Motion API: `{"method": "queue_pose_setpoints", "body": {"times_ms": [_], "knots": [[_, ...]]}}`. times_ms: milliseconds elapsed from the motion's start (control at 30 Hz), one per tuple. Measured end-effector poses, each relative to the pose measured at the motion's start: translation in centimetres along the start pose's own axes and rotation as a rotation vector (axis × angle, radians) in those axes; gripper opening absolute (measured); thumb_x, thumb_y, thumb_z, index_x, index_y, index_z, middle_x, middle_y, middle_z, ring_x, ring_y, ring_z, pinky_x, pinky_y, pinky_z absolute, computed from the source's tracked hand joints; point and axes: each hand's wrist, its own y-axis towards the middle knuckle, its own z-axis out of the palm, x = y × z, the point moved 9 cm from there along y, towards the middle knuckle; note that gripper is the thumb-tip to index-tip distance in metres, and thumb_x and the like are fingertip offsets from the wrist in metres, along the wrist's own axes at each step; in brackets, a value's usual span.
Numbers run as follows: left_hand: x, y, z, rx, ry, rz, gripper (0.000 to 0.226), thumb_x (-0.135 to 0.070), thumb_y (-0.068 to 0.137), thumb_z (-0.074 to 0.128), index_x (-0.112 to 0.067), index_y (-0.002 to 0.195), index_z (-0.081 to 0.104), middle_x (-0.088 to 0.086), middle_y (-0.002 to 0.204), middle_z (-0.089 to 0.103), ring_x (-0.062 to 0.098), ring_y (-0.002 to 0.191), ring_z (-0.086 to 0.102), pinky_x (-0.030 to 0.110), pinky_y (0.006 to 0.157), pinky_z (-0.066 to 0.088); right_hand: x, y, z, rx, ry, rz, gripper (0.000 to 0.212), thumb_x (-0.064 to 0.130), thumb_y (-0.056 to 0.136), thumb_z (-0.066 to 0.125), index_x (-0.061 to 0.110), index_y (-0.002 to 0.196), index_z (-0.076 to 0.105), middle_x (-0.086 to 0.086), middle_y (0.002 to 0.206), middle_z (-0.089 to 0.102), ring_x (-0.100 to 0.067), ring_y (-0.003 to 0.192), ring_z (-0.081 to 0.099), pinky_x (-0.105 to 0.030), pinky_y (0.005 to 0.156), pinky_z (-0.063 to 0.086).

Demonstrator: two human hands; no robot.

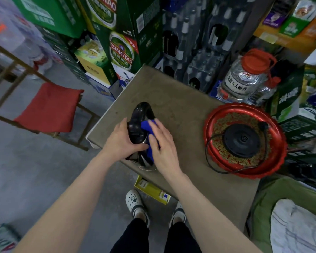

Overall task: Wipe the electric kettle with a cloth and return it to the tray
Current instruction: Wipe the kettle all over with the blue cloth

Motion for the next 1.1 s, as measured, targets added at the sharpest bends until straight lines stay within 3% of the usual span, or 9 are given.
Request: {"method": "queue_pose_setpoints", "body": {"times_ms": [100, 233, 400, 500, 667, 800, 900, 1000, 1100], "knots": [[2.4, 0.3, -1.7, 0.006, -0.090, 0.008, 0.099, -0.047, 0.051, 0.090, -0.023, 0.135, 0.044, 0.003, 0.129, 0.058, 0.022, 0.120, 0.055, 0.035, 0.102, 0.044, -0.9, 1.9, 2.0, -0.032, 0.011, 0.005, 0.040, 0.027, 0.107, 0.040, 0.020, 0.144, 0.053, 0.000, 0.150, 0.051, -0.013, 0.142, 0.042, -0.025, 0.119, 0.029], [3.7, 0.5, -2.6, 0.023, -0.203, 0.017, 0.094, -0.043, 0.055, 0.090, -0.026, 0.135, 0.045, -0.007, 0.123, 0.062, 0.014, 0.115, 0.057, 0.033, 0.100, 0.045, -8.3, 2.7, 1.7, -0.074, 0.080, 0.480, 0.039, 0.028, 0.107, 0.039, 0.018, 0.140, 0.058, -0.003, 0.142, 0.059, -0.021, 0.134, 0.051, -0.022, 0.107, 0.032], [3.7, 1.3, -3.2, -0.002, -0.206, 0.056, 0.083, -0.034, 0.061, 0.089, -0.023, 0.132, 0.047, -0.008, 0.116, 0.061, 0.010, 0.107, 0.058, 0.017, 0.083, 0.040, 1.4, 4.4, 3.5, -0.148, -0.024, -0.005, 0.034, 0.027, 0.103, 0.043, 0.020, 0.126, 0.068, 0.002, 0.131, 0.064, -0.011, 0.126, 0.054, -0.024, 0.108, 0.038], [4.0, 1.3, -3.1, -0.004, -0.213, 0.063, 0.078, -0.036, 0.061, 0.088, -0.026, 0.127, 0.049, -0.005, 0.117, 0.063, 0.013, 0.107, 0.060, 0.023, 0.085, 0.041, 2.8, 5.0, 4.1, -0.162, -0.030, -0.089, 0.029, 0.026, 0.103, 0.048, 0.022, 0.123, 0.070, 0.004, 0.126, 0.065, -0.012, 0.122, 0.057, -0.024, 0.105, 0.040], [4.3, 0.9, -2.9, 0.036, -0.209, 0.049, 0.095, -0.047, 0.057, 0.087, -0.025, 0.138, 0.042, -0.005, 0.128, 0.059, 0.014, 0.117, 0.055, 0.031, 0.098, 0.043, -7.2, 4.7, 2.9, -0.113, 0.033, 0.412, 0.030, 0.032, 0.102, 0.047, 0.026, 0.122, 0.069, 0.002, 0.123, 0.070, -0.019, 0.116, 0.061, -0.035, 0.104, 0.045], [3.2, 0.5, -2.0, 0.056, -0.081, 0.099, 0.108, -0.059, 0.050, 0.082, -0.026, 0.143, 0.037, -0.002, 0.137, 0.053, 0.019, 0.124, 0.052, 0.042, 0.106, 0.043, -13.2, -0.1, 0.9, -0.038, -0.125, 0.602, 0.031, 0.026, 0.103, 0.049, 0.019, 0.132, 0.061, -0.011, 0.126, 0.067, -0.032, 0.119, 0.060, -0.036, 0.099, 0.044], [2.7, 0.2, -2.0, 0.035, -0.046, 0.132, 0.107, -0.060, 0.051, 0.082, -0.026, 0.142, 0.037, -0.003, 0.137, 0.052, 0.018, 0.124, 0.052, 0.042, 0.105, 0.043, -14.5, -1.2, -0.8, 0.075, -0.191, 0.706, 0.049, 0.025, 0.101, 0.056, 0.018, 0.148, 0.045, -0.014, 0.145, 0.055, -0.033, 0.134, 0.051, -0.036, 0.106, 0.040], [1.3, -0.5, -1.4, 0.062, 0.028, 0.220, 0.104, -0.057, 0.054, 0.083, -0.029, 0.141, 0.035, -0.007, 0.138, 0.049, 0.016, 0.122, 0.052, 0.037, 0.102, 0.044, -9.7, 2.6, -2.7, 0.064, -0.215, 0.480, 0.084, 0.010, 0.091, 0.070, 0.029, 0.158, 0.023, -0.004, 0.165, 0.028, -0.022, 0.150, 0.029, -0.033, 0.118, 0.027], [-1.0, -1.4, -0.5, 0.074, 0.176, 0.371, 0.105, -0.055, 0.055, 0.083, -0.030, 0.143, 0.030, -0.010, 0.147, 0.039, 0.016, 0.128, 0.049, 0.033, 0.101, 0.042, -3.0, 6.7, -3.0, 0.196, -0.244, 0.169, 0.088, 0.001, 0.082, 0.074, 0.035, 0.152, 0.035, 0.001, 0.161, 0.034, -0.014, 0.148, 0.029, -0.026, 0.116, 0.021]]}}
